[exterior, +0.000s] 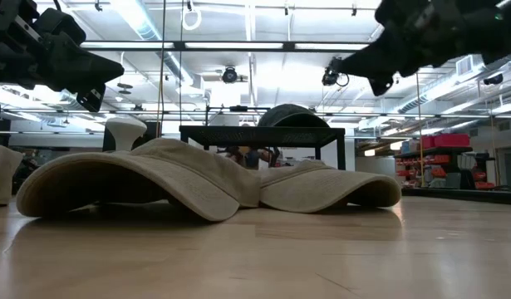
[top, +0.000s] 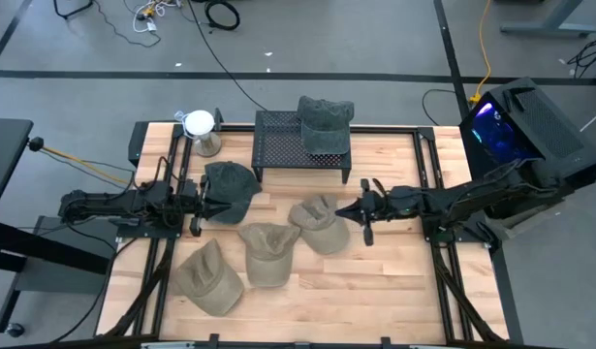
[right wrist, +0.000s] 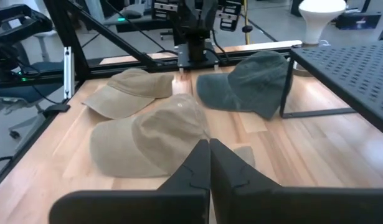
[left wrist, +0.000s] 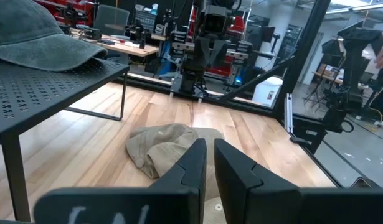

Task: Pick & Place hat
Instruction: Stack the green cap on the other green cap on the shelf

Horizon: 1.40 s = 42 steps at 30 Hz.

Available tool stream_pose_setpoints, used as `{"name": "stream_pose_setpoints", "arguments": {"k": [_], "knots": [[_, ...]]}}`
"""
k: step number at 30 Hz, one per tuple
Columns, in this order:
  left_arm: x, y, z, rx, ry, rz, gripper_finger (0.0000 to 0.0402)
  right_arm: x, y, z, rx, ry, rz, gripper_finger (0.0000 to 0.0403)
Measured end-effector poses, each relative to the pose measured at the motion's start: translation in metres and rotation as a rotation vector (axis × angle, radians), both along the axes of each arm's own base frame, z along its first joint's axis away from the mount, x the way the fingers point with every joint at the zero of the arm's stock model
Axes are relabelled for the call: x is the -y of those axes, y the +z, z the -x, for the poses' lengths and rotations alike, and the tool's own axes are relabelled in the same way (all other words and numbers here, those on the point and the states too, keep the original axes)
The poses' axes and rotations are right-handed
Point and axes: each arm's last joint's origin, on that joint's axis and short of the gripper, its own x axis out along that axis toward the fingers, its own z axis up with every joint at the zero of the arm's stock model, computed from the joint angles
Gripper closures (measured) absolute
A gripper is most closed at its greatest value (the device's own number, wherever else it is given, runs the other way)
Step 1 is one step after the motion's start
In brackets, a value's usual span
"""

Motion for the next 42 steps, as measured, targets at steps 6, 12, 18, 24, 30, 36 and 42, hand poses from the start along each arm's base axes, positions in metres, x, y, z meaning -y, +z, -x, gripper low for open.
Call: {"name": "stream_pose_setpoints", "arguments": {"k": [6, 12, 18, 24, 30, 36, 42], "knots": [[0.0, 0.0, 0.0, 0.0, 0.0, 0.0, 0.0362, 0.003, -0.011, 0.02, 0.008, -0.014, 0.002, 0.0403], [0.0, 0.0, 0.0, 0.0, 0.0, 0.0, 0.0362, 0.008, -0.026, 0.037, 0.001, -0.043, 0.012, 0.0403], [0.0, 0.0, 0.0, 0.0, 0.0, 0.0, 0.0362, 0.016, -0.032, 0.049, 0.024, -0.072, 0.009, 0.0403], [0.0, 0.0, 0.0, 0.0, 0.0, 0.0, 0.0362, 0.022, -0.031, 0.053, 0.034, -0.106, 0.023, 0.0403], [0.0, 0.0, 0.0, 0.0, 0.0, 0.0, 0.0362, 0.028, -0.03, 0.056, 0.033, -0.139, 0.038, 0.0403], [0.0, 0.0, 0.0, 0.0, 0.0, 0.0, 0.0362, 0.033, -0.028, 0.059, 0.036, -0.142, 0.057, 0.0403], [0.0, 0.0, 0.0, 0.0, 0.0, 0.0, 0.0362, 0.034, -0.025, 0.063, 0.051, -0.156, 0.053, 0.0403]]}}
